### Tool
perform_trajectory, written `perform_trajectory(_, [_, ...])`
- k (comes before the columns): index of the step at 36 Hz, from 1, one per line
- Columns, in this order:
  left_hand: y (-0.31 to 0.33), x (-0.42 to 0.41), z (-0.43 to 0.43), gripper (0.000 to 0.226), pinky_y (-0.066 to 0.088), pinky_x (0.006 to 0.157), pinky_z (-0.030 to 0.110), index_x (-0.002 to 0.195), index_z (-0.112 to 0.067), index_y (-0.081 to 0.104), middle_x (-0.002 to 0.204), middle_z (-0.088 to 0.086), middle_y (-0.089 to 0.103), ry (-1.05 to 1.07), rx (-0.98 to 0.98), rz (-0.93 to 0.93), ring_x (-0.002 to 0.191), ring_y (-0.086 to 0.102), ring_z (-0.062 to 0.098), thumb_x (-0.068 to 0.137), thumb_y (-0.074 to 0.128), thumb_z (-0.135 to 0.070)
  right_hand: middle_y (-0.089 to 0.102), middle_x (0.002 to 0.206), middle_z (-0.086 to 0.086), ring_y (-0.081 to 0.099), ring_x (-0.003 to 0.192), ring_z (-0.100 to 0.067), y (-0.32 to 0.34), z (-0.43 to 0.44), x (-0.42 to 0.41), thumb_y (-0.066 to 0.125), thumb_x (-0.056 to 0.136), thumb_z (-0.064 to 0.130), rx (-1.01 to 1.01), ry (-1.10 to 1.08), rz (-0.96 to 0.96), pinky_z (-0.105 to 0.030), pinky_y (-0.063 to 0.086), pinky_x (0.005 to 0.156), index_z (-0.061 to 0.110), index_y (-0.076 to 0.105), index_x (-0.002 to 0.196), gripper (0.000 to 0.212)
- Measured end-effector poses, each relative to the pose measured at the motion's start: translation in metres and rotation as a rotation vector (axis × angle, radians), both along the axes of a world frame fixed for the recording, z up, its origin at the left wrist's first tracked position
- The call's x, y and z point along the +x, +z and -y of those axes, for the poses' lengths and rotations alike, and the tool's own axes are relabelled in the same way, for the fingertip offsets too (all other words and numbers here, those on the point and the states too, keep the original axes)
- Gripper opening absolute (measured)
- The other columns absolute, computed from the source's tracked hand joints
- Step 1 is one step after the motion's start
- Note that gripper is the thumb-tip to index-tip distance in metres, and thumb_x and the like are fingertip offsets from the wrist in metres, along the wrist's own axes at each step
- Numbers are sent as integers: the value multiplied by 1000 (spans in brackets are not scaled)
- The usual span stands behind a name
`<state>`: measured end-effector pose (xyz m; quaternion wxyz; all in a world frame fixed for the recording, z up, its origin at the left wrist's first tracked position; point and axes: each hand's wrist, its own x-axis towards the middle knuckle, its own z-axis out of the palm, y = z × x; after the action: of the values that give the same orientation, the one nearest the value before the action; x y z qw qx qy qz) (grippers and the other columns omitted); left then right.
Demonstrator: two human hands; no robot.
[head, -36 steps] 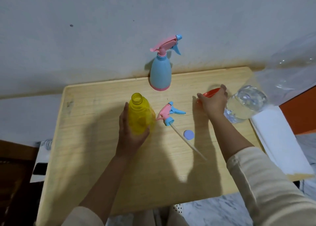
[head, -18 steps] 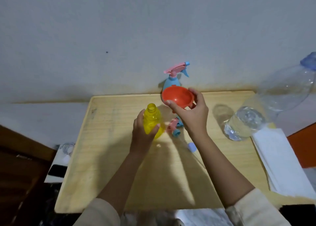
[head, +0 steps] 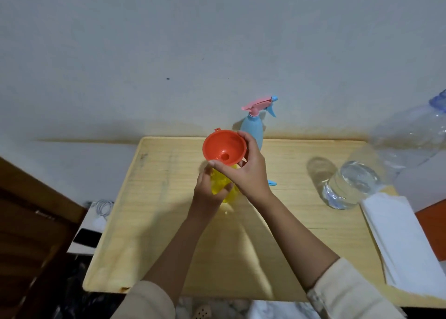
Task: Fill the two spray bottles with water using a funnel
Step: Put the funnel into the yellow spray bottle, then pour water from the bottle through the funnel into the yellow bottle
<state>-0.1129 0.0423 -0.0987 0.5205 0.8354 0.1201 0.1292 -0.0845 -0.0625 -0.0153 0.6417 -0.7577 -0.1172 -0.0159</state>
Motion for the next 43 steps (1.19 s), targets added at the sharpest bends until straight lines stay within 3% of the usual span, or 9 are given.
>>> perform_trajectory(4, [2, -2, -1, 69, 39, 90, 20, 138, -9, 43, 117, 5, 53, -5, -30, -16, 111, 53, 17, 76, 74, -9, 46, 129, 7, 47, 118, -8, 2, -4, 0, 81, 68, 39, -88, 7, 24, -24, 46, 95, 24, 35, 135, 83])
perform_trajectory(8, [5, -5, -3, 69, 34, 86, 12, 136, -2, 43, 110, 4, 47, -29, 4, 4, 109, 51, 19, 75, 75, -6, 43, 136, 3, 43, 123, -11, 2, -8, -3, 77, 74, 37, -109, -22, 20, -25, 43, 98, 21, 30, 140, 82])
perform_trajectory(12, [6, -8, -8, 72, 37, 98, 22, 138, -7, 42, 113, 1, 45, -69, -2, 7, 114, 49, 21, 75, 74, -15, 42, 133, 6, 42, 119, -8, 1, -11, -6, 76, 75, 36, -132, -81, 13, -10, 36, 89, 21, 31, 139, 80])
perform_trajectory(19, [9, -10, -16, 72, 44, 101, 42, 141, -15, 40, 112, 3, 44, -130, -35, -25, 111, 52, 17, 76, 68, -29, 39, 123, 11, 42, 113, -6, 5, -13, -8, 76, 76, 36, -135, -106, -11, -19, 37, 91, 19, 32, 138, 79])
perform_trajectory(24, [12, -14, -18, 63, 43, 102, 38, 139, -15, 43, 116, 1, 46, -165, -18, -7, 114, 53, 18, 80, 63, -27, 34, 123, 13, 38, 113, -4, 11, -12, -12, 73, 79, 35, -132, -88, -31, -22, 37, 96, 17, 27, 142, 80])
perform_trajectory(28, [23, -30, -7, 52, 44, 97, 35, 129, -6, 52, 105, -14, 46, -63, 0, 84, 107, 54, 18, 81, 59, -26, 35, 140, 5, 36, 131, -12, 12, -1, -19, 70, 81, 39, -120, -102, -23, -32, 35, 109, 16, 25, 144, 80])
perform_trajectory(33, [45, -53, 33, 38, 47, 91, 29, 117, -8, 59, 101, -14, 50, 74, -77, 202, 99, 57, 15, 81, 57, -21, 40, 133, 0, 40, 111, 8, 7, 52, -36, 68, 84, 19, -241, -204, 127, 0, 32, 87, 11, 37, 137, 61])
perform_trajectory(37, [74, -44, 83, 31, 43, 91, 11, 117, -9, 59, 107, -10, 54, -63, -84, 261, 104, 54, -2, 88, 61, -17, 46, 126, -2, 42, 117, -8, -11, 111, -51, 68, 83, 15, -335, -357, 191, -21, 37, 99, 10, 44, 129, 53])
perform_trajectory(43, [133, -4, 169, 42, 41, 101, 20, 130, -16, 49, 120, -6, 51, -344, -131, 227, 116, 48, -1, 90, 62, -21, 46, 126, -14, 37, 113, -22, -29, 199, -50, 77, 74, 18, -413, -663, 153, -22, 31, 93, 2, 41, 128, 66])
